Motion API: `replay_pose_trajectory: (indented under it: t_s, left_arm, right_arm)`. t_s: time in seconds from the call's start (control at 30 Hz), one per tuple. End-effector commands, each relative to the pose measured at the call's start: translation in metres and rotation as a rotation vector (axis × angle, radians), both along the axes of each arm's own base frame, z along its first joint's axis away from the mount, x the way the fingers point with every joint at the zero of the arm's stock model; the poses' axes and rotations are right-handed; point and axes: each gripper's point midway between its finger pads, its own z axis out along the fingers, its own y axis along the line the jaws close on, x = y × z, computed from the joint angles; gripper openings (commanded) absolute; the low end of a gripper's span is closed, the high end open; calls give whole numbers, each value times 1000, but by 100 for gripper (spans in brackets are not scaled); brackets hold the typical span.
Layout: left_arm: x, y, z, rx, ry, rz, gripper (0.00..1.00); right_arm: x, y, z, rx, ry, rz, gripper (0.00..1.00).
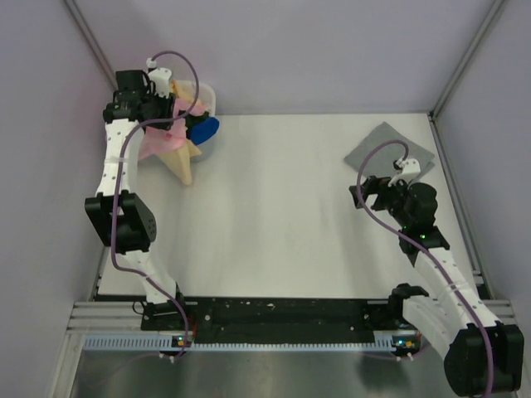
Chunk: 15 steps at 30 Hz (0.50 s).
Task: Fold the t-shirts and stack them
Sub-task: Grab crumpled tshirt from bin with the left arm
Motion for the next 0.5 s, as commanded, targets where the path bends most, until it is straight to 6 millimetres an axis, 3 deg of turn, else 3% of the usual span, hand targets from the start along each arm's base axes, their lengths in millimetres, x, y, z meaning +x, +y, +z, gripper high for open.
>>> replay_pose_trajectory:
  t_s: [0.0,0.1,0.27,0.3,0.37,0.4,0.47]
  left_arm:
    - [-2,-5,22,-12,-47,-24,53]
    - [-3,-8,7,-34,6,-29,58]
    - [-5,-6,-7,-40,51,-13,52]
    - [-5,-6,-7,-39,51,-12,46]
    - [-5,-5,-6,-37,47,-7,11]
    - [-5,-4,-4,-36,41,-4,0]
    - [-5,-5,3,-41,18,4,0]
  right_arm:
    - [2,4,7,0,-32,21,98]
    - [2,5,6,-1,-29,22,98]
    - [2,5,4,-1,-24,23,98]
    - [2,5,4,-1,-24,24,98]
    - [2,5,4,-1,-23,23,98]
    - [3,5,4,-3,-25,21,98]
    - [2,5,3,-3,-20,23,98]
